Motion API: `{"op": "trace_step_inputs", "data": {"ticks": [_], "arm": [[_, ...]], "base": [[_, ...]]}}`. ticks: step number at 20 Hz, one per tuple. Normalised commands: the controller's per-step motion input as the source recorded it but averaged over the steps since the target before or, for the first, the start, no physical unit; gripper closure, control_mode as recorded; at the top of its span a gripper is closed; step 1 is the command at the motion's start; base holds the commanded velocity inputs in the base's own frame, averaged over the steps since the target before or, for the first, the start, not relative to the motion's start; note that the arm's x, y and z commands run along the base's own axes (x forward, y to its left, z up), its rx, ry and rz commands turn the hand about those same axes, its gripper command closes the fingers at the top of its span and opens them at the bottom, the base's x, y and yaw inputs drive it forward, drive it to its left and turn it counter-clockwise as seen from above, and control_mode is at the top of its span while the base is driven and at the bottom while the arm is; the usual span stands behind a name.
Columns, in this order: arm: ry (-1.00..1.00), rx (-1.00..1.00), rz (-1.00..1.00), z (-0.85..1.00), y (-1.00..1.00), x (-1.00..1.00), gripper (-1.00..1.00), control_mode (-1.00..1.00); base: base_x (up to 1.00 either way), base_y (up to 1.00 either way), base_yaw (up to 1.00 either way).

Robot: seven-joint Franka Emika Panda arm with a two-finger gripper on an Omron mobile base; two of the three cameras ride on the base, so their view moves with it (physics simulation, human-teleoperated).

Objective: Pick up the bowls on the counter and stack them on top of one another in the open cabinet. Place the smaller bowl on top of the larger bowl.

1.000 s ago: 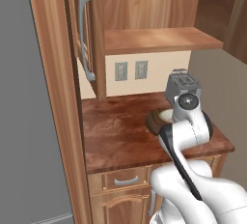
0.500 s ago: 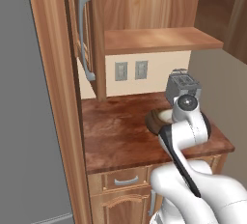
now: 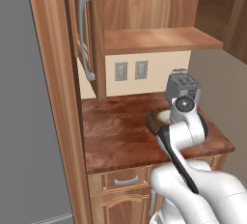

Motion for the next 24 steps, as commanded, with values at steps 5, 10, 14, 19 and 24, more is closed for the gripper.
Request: {"op": "trace_step_inputs", "data": {"ticks": [5,10,14,19,24], "arm": [[0.0,0.0,0.0,-0.13,-0.02,0.17,1.0,-1.0],[0.0,0.0,0.0,-0.14,-0.02,0.2,1.0,-1.0],[0.01,0.0,0.0,-0.19,-0.02,0.19,1.0,-1.0],[0.01,0.0,0.0,-0.2,-0.02,0.17,1.0,-1.0],[0.01,0.0,0.0,-0.19,-0.02,0.15,1.0,-1.0]], "base": [[0.0,0.0,0.0],[0.0,0.0,0.0],[0.0,0.0,0.0],[0.0,0.0,0.0],[0.0,0.0,0.0]]}}
